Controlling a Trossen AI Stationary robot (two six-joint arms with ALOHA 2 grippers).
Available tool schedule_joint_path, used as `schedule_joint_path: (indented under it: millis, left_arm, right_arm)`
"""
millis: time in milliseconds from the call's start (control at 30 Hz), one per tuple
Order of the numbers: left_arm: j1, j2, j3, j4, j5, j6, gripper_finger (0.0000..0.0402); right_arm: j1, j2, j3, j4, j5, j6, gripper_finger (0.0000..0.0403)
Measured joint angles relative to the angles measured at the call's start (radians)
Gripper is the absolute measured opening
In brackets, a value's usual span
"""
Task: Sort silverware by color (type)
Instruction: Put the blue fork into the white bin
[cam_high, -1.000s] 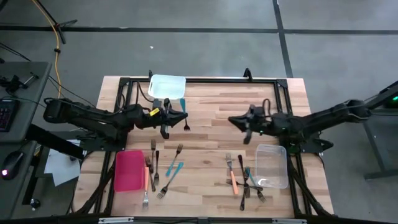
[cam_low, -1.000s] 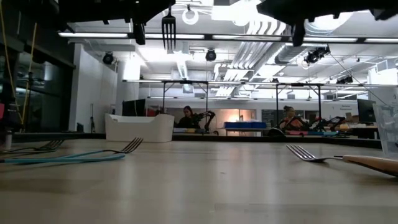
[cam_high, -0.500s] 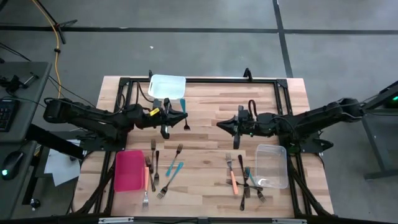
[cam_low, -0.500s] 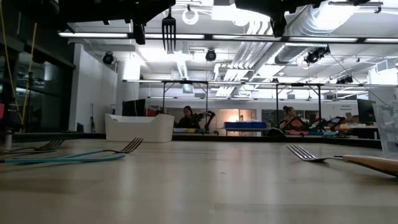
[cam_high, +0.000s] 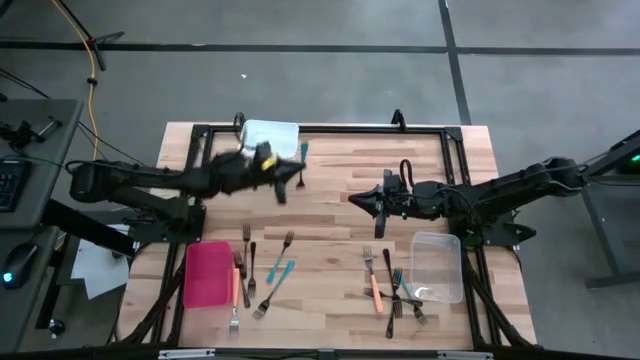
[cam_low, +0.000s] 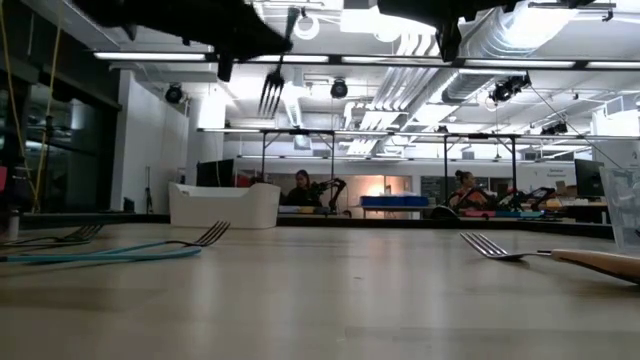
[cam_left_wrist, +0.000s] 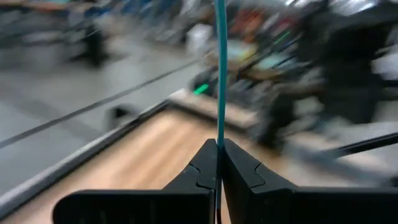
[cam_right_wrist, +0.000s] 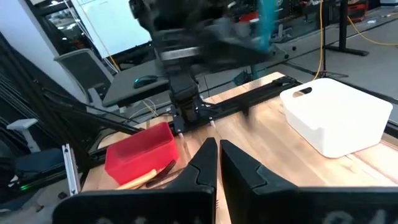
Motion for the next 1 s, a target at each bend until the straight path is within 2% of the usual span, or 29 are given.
schedule_joint_path:
  millis: [133, 300, 433, 600, 767, 900, 1000]
  left_arm:
    - [0.192, 0.040, 0.128, -0.284, 0.020, 0.128, 0.0000]
    - [0.399, 0.084, 0.181, -0.338, 0.031, 0.224, 0.0000]
    - [0.502, 0.137, 0.181, -0.355, 0.030, 0.279, 0.0000]
    - [0.562, 0.227, 0.180, -0.416, 0.030, 0.334, 0.0000]
    - [0.564, 0.302, 0.180, -0.482, 0.035, 0.425, 0.0000]
    - [0.563, 0.361, 0.181, -0.526, 0.035, 0.439, 0.0000]
    - [0.569, 0.414, 0.230, -0.604, 0.035, 0.487, 0.0000]
  right_arm:
    - [0.000, 0.000, 0.000, 0.000, 0.001, 0.005, 0.0005]
    - [0.000, 0.000, 0.000, 0.000, 0.002, 0.006, 0.0005]
    - [0.000, 0.000, 0.000, 0.000, 0.002, 0.006, 0.0005]
    - [0.000, 0.000, 0.000, 0.001, 0.002, 0.006, 0.0005]
    - [0.000, 0.000, 0.000, 0.000, 0.003, 0.006, 0.0005]
    - [0.000, 0.000, 0.000, 0.000, 0.009, 0.006, 0.0005]
    - [0.000, 0.000, 0.000, 0.000, 0.032, 0.006, 0.0005]
